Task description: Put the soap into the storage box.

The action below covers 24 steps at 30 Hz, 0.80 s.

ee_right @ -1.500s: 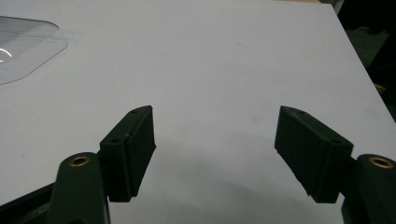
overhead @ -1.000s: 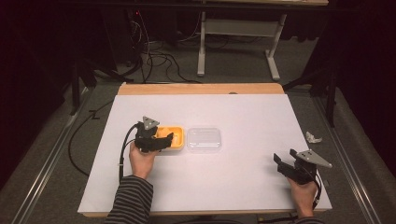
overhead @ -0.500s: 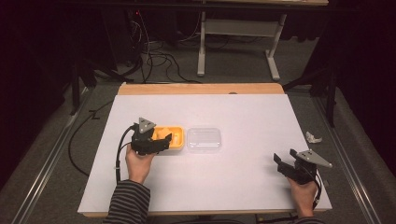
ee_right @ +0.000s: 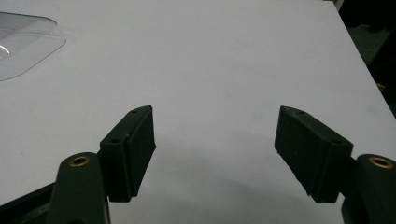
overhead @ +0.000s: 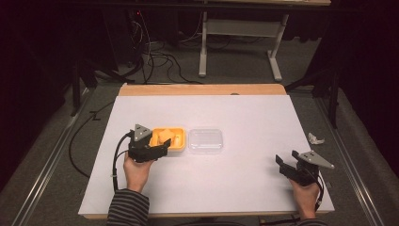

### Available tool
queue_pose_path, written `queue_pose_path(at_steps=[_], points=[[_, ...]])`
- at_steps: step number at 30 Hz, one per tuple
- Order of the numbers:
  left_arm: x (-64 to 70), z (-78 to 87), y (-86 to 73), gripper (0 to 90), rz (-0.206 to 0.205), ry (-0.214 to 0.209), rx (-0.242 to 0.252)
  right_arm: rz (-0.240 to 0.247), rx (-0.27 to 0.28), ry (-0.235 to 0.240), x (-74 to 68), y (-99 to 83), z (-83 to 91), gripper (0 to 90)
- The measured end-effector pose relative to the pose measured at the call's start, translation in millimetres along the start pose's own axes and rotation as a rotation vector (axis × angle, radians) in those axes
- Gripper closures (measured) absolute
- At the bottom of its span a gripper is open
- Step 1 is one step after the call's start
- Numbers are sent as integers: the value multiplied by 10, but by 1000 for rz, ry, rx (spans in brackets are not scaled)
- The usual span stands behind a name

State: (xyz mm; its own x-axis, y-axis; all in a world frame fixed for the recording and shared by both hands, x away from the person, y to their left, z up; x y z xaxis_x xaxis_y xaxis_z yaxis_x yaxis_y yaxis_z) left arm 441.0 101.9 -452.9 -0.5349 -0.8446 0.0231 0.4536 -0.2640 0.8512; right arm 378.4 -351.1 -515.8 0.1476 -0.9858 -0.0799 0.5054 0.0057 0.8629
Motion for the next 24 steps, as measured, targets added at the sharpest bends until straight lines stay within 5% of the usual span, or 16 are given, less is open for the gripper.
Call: queue_pose_path(at_steps=[6,24], points=[[20,66,-50,239,34,-29,15,0,0,0,1,0,-1,292],[105,175,-143,237,44,-58,35,2,-3,0,-1,-2,-1,292]])
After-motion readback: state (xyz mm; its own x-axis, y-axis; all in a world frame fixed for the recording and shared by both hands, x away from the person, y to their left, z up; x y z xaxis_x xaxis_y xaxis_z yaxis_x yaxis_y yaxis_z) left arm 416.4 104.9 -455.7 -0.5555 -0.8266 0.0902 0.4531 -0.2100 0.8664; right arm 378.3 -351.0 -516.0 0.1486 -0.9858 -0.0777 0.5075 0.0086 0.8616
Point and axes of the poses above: each handheld gripper's, and its own axes: z roughly backward along the jaws, y roughly out of its top, x roughly to its right, the point moved 8 cm from there along -z, roughly forward along the jaws, and after that the axes turned 5 degrees about -z, right-handed, at the moved point
